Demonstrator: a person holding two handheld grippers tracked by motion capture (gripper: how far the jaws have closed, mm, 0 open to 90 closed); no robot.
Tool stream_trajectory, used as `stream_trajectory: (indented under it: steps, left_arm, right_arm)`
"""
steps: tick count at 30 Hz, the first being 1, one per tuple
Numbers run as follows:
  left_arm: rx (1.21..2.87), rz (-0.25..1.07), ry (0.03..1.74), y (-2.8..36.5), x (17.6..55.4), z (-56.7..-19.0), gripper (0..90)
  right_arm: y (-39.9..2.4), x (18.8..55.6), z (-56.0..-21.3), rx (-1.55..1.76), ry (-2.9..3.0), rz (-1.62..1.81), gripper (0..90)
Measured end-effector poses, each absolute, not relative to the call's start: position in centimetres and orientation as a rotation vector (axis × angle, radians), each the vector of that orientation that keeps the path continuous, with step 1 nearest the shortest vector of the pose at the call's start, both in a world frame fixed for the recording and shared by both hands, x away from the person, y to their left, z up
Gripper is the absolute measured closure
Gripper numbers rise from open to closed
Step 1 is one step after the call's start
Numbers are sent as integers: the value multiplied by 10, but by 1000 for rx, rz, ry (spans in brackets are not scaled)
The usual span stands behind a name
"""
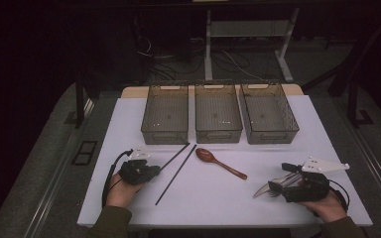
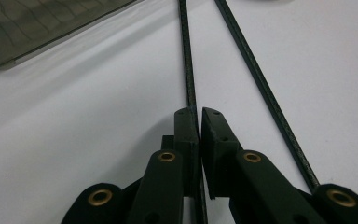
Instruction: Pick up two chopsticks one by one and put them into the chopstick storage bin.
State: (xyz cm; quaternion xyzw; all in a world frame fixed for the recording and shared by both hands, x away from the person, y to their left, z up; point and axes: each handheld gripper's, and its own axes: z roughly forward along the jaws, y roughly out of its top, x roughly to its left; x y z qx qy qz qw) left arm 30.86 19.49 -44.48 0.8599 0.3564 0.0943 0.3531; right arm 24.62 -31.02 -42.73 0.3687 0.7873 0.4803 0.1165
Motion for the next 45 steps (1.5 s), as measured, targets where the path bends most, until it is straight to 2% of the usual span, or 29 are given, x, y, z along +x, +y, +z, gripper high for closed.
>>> stream_trajectory:
  steps: [17,45]
  left_arm:
    - [2197,242,917,193,307,-440,862]
    - [2059,248,894,203,296,-401,861]
  right_arm:
    - [-310,246,-427,1084,2306,1407,123]
    - [-310,245,-428,1075,2298,1413,123]
